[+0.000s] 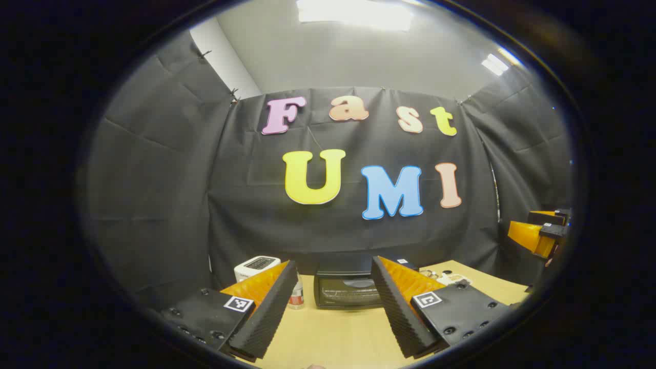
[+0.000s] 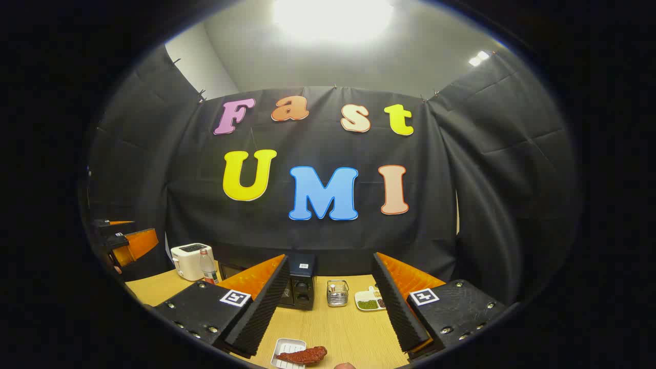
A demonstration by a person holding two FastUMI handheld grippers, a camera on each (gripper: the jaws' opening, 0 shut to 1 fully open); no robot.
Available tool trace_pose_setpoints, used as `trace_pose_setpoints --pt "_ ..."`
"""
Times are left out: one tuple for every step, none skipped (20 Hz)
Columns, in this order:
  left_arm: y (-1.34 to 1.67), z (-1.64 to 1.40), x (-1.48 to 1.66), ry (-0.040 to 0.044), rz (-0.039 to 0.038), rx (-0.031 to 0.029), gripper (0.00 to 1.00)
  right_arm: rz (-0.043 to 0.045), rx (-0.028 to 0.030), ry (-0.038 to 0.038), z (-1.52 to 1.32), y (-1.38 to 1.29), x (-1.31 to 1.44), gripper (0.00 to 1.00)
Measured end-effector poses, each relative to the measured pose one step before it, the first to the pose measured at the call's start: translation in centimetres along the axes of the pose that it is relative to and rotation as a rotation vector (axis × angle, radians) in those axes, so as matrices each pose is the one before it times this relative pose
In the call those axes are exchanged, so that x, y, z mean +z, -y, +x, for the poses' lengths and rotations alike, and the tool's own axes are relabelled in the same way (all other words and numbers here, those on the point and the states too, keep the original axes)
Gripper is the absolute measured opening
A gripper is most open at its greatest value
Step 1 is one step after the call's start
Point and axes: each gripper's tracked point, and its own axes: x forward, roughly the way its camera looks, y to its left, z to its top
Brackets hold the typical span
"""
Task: Open the electric oven with the left hand, put the food in, and close the electric oven.
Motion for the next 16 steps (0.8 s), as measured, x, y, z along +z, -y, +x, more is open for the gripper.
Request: trace_pose_setpoints --pt "0.020 0.011 0.147 0.00256 0.00152 -0.00012 1.00 -0.00041 -0.00133 0.00240 0.037 -0.010 0.039 0.97" --pt "0.051 -0.020 0.066 0.00350 0.00006 -0.00085 1.00 -0.00077 -0.00142 0.00262 -0.008 0.120 0.047 0.97" --pt "0.104 -0.075 0.104 0.00246 -0.00158 -0.00324 1.00 -0.00081 0.00031 -0.00039 0.029 -0.020 0.063 0.97" --pt "0.160 -0.082 0.096 0.00259 -0.00176 -0.00354 1.00 -0.00210 -0.00187 0.00161 -0.089 0.149 -0.087 0.97" --pt "0.134 -0.071 0.152 0.00251 0.00013 -0.00129 1.00 -0.00101 -0.00387 -0.00071 0.032 0.211 -0.033 0.97" --pt "0.062 -0.038 -0.092 0.00207 0.00099 -0.00143 1.00 0.00206 -0.00100 -0.00173 -0.027 0.097 -0.076 0.97" --pt "0.187 -0.029 0.056 0.00110 0.00153 -0.00129 1.00 0.00380 -0.00062 0.00083 -0.054 0.058 0.003 0.97" --pt "0.116 -0.023 -0.013 0.00205 0.00079 -0.00088 1.00 0.00230 -0.00215 0.00035 -0.053 0.112 0.050 0.97" --pt "0.152 -0.048 0.073 -0.00112 0.00105 -0.00265 1.00 0.00040 -0.00092 0.00143 -0.084 0.097 0.049 0.97" --pt "0.093 -0.095 -0.027 0.00106 0.00167 -0.00099 1.00 -0.00178 -0.00237 0.00141 0.052 0.158 0.003 0.97" --pt "0.122 -0.005 0.033 0.00063 0.00092 -0.00171 1.00 -0.00199 -0.00166 0.00095 0.094 0.110 0.022 0.97" --pt "0.112 0.030 -0.013 0.00253 0.00005 -0.00185 1.00 -0.00158 -0.00061 -0.00048 -0.044 0.040 -0.066 0.97" --pt "0.133 -0.022 0.131 0.00182 0.00018 -0.00066 1.00 -0.00014 0.00023 -0.00083 -0.024 -0.015 0.022 0.97" --pt "0.113 -0.035 -0.144 0.00012 -0.00046 -0.00064 1.00 0.00026 0.00109 -0.00072 -0.072 0.037 -0.067 0.97" --pt "0.149 -0.009 0.049 -0.00003 -0.00197 0.00048 1.00 0.00036 0.00144 0.00022 0.041 0.023 0.000 0.97" --pt "0.083 0.015 -0.133 0.00042 -0.00284 -0.00053 1.00 -0.00041 0.00152 0.00078 0.010 0.124 -0.028 0.97"
